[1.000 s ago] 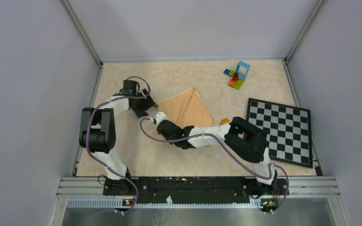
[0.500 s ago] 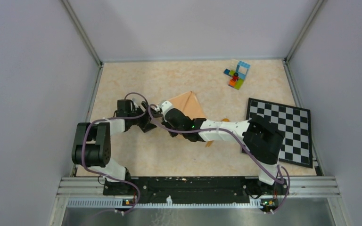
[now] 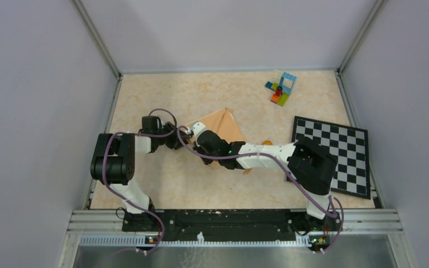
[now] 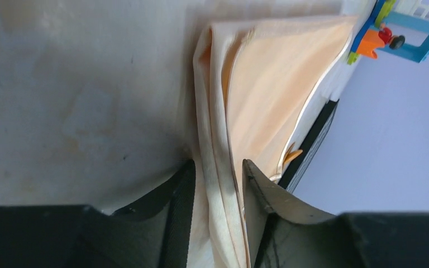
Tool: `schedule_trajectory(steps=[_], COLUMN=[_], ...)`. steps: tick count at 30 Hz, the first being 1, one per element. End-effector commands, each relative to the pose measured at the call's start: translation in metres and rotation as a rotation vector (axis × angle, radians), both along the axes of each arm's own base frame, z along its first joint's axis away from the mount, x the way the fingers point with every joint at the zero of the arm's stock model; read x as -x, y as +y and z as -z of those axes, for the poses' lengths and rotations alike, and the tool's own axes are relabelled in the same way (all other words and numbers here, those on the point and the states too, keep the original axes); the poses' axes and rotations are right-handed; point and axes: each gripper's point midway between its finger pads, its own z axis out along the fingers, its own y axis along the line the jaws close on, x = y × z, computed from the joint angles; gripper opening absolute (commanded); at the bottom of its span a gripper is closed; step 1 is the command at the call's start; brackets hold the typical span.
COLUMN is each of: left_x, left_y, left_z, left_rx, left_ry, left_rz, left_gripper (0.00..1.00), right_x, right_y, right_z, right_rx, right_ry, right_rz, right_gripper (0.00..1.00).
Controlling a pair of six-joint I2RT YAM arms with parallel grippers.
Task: Fold the napkin into a case and place the utensils inside
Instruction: Pick up the upper triangle-folded napkin from the center of the board.
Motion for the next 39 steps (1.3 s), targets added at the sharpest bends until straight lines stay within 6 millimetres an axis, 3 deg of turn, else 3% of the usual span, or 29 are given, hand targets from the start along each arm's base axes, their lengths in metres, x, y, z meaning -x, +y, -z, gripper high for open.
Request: schedule_trajectory(steps=[1,11,17,20,24,28,29,30,35,39], left_x=[-0.022,-0.034,-0.026,-0.023,-0.021,-0.018,-0.018,-0.017,-0.015,-0.017], left_y=[0.012,0.014,0.009,0.009,0.008,0.007,0.008,0.007,0.009,0.01], left_z=[0.009,0.013,0.006,0.005,0.006,0.008,0.007,0.007,0.009,0.009], left_rx=[-0.1,-0.155,-0.104,-0.108,-0.104,-0.098,-0.098,-0.097,-0.106,-0.108], left_ry=[-0.038,-0.061,-0.036,-0.01,0.014,0.025,0.026,0.029,0.06,0.084], left_rz=[-0.014,0.041,0.036,0.039,0.049,0.056,0.056,0.056,0.045,0.033], left_gripper=[0.36,0.04,0.0,0.0,0.0,0.0,0.0,0.0,0.0,0.0], right_x=[-0.001,0.014,0.009,0.005,0.004,0.012,0.012,0.01,0.0,-0.015], right_y=[0.006,0.013,0.015,0.019,0.028,0.035,0.037,0.038,0.049,0.041], right_z=[-0.03,-0.004,0.01,0.012,0.013,0.003,0.003,0.004,0.013,0.018], right_rx=[-0.084,0.0,0.042,0.051,0.071,0.07,0.071,0.078,0.114,0.192], right_ry=[-0.046,-0.088,-0.145,-0.187,-0.215,-0.277,-0.28,-0.281,-0.303,-0.341], right_rz=[-0.026,-0.109,-0.054,-0.026,-0.021,-0.026,-0.024,-0.016,0.007,0.129], right_gripper=[0.0,0.0,0.01,0.12,0.38,0.56,0.7,0.74,0.75,0.68])
